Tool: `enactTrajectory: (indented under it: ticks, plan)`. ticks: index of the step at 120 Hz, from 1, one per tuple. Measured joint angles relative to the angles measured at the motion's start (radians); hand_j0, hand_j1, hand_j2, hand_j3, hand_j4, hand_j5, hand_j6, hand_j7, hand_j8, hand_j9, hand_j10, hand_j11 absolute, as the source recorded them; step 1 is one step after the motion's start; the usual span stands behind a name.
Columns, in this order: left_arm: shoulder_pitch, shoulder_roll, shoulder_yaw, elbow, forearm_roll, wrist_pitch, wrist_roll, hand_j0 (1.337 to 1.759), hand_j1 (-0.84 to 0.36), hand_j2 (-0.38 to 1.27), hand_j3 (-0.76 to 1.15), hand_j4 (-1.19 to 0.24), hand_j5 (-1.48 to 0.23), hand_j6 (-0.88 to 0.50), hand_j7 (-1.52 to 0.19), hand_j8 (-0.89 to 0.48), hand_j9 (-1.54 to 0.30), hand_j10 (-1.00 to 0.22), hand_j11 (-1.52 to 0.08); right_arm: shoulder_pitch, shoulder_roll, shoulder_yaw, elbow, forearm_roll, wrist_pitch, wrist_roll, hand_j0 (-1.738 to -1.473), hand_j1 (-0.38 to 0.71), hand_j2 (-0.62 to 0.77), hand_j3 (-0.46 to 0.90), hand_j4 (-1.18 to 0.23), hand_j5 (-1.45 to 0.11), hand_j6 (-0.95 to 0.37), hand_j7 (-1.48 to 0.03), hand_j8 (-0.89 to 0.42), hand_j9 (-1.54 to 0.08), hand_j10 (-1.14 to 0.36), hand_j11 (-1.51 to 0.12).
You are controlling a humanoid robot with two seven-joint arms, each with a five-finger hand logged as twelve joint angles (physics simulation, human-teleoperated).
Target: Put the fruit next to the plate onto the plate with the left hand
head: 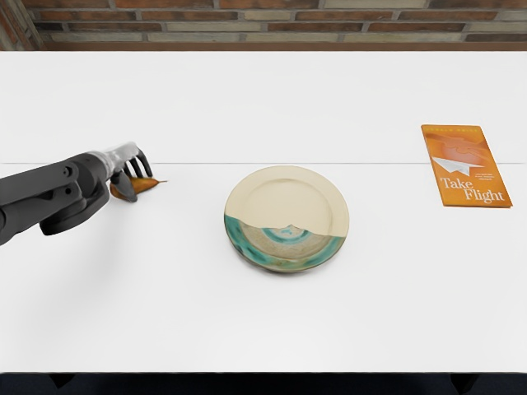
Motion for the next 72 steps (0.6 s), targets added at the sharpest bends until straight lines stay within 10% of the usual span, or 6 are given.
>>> enactTrajectory:
  ticks: [72]
  plan:
    - [-0.05, 0.005, -0.068, 0.0, -0.208, 0.0, 0.001, 1.654, -0.31, 0.3, 0.0, -0.68, -0.89, -0.59, -0.89, -0.54, -0.89, -0.59, -0.89, 0.0, 0.0, 0.0, 0.0, 0.0, 0.001, 0.0, -1.658, -0.33, 0.0, 0.0, -0.02, -0.02, -0.01, -0.02, -0.01, -0.02, -0.01, -0.02]
